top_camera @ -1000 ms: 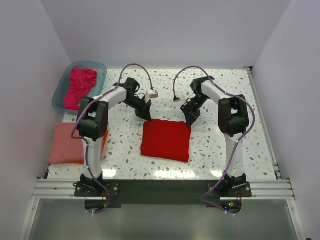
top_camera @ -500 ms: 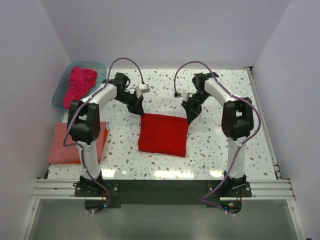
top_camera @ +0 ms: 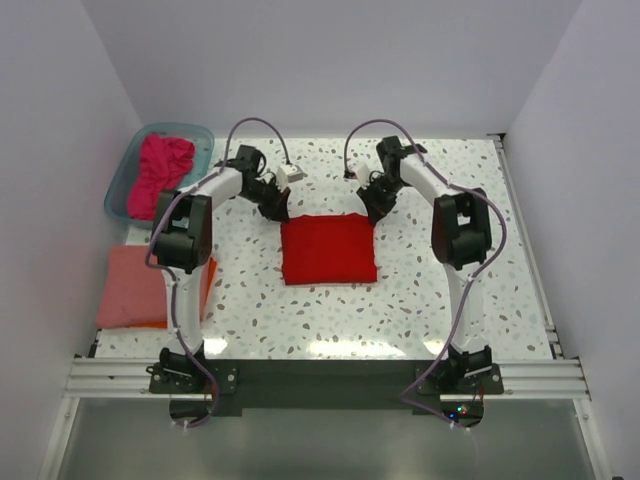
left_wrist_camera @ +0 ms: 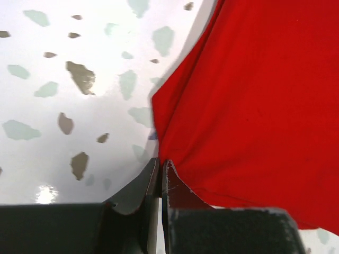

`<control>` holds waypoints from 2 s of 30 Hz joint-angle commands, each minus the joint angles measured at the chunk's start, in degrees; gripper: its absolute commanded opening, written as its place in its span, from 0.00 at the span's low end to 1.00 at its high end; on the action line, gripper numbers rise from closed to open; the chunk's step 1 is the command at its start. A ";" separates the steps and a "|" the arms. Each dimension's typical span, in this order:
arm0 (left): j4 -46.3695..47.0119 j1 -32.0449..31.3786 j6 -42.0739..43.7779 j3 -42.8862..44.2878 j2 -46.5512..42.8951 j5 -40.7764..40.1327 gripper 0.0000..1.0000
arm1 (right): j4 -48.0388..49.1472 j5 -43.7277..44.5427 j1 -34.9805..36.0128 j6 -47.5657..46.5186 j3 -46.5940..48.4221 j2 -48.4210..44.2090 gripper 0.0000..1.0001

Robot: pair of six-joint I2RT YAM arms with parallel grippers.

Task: Fold and stack the t-shirts
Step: Fold the tshirt

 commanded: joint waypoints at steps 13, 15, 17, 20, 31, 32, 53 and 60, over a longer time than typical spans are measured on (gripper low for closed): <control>12.12 5.07 -19.01 -6.36 -17.47 0.88 0.46 | 4.54 2.89 -0.94 12.85 1.28 -10.71 0.54; 16.59 3.67 -27.41 -10.31 -19.59 4.56 0.46 | 4.62 -1.06 -0.94 16.71 -0.99 -13.70 0.49; 19.07 2.09 -32.80 -13.64 -20.74 6.95 0.46 | 3.83 -8.61 -0.59 20.74 -2.41 -14.67 0.43; 26.44 -1.08 -43.09 -19.44 -20.66 10.73 0.46 | 3.21 -18.11 0.99 26.10 -6.36 -14.42 0.38; 39.14 1.11 -55.26 -31.86 -7.93 15.32 0.44 | 10.59 -23.67 -0.58 30.09 -24.38 -5.81 0.32; 38.51 1.72 -54.46 -32.03 -7.48 14.70 0.44 | 10.86 -23.23 -0.94 29.30 -24.91 -5.71 0.32; 41.40 -7.95 -52.87 -45.83 -18.56 23.66 0.45 | 12.61 -31.06 0.57 31.06 -36.69 -10.91 0.34; 34.68 -0.66 -48.24 -46.72 -12.56 22.25 0.45 | 8.50 -26.14 -3.66 25.78 -38.89 -9.57 0.33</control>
